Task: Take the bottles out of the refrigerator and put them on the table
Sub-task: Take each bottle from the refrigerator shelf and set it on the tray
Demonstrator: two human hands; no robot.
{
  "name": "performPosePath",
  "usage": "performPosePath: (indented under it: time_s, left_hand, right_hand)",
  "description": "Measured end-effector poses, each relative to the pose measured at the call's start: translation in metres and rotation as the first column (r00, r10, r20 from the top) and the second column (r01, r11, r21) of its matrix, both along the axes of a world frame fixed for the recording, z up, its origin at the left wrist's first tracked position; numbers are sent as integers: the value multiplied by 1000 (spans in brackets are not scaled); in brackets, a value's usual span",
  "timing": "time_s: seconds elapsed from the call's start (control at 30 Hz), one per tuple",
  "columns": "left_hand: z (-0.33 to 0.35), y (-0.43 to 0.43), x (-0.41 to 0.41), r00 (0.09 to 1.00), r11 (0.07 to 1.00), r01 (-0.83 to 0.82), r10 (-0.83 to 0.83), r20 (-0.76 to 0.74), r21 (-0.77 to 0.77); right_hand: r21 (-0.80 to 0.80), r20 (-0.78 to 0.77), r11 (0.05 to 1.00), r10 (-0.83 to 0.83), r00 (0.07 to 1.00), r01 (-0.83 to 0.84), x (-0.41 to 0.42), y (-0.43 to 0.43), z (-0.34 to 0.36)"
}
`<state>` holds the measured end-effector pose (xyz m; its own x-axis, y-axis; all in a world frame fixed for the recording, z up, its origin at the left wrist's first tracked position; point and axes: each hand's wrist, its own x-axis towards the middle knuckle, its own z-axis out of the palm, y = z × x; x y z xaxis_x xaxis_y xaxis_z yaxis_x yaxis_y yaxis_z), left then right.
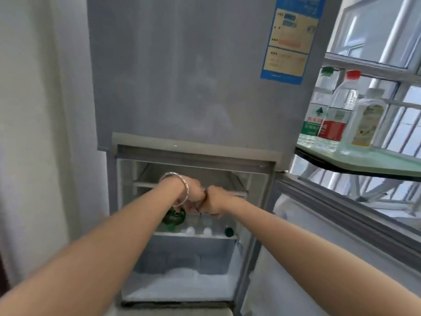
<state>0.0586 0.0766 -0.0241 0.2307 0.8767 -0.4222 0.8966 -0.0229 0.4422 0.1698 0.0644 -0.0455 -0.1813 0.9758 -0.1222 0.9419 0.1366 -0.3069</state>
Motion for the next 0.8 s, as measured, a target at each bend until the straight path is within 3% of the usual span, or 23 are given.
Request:
performPosePath:
  time_s: [0.1, 0.3, 0.37, 0.5, 0.8]
  left_hand:
    - [-44, 19, -20, 996, 996, -65, 68, -54, 57]
    - [-119, 52, -40, 956, 920, -215, 267, -122, 328]
    - [-134, 63, -42, 921, 893, -332, 377, -102, 303]
    - [-150, 89, -44, 764, 747, -617, 644, -40, 249]
    - [-174, 110, -49, 640, 613, -767, 751, 160, 191]
  right_hand:
    - [-56, 6, 997, 52, 999, -52, -19, 27, -42]
    - [-112, -35, 989, 97, 995, -101, -39, 82, -106]
    - [-102, -34, 988, 109, 993, -112, -43, 99, -119]
    - [-72, -80, 993, 90, 993, -96, -51, 129, -139]
    - [-59, -163, 995, 67, 984, -78, -44, 139, -156]
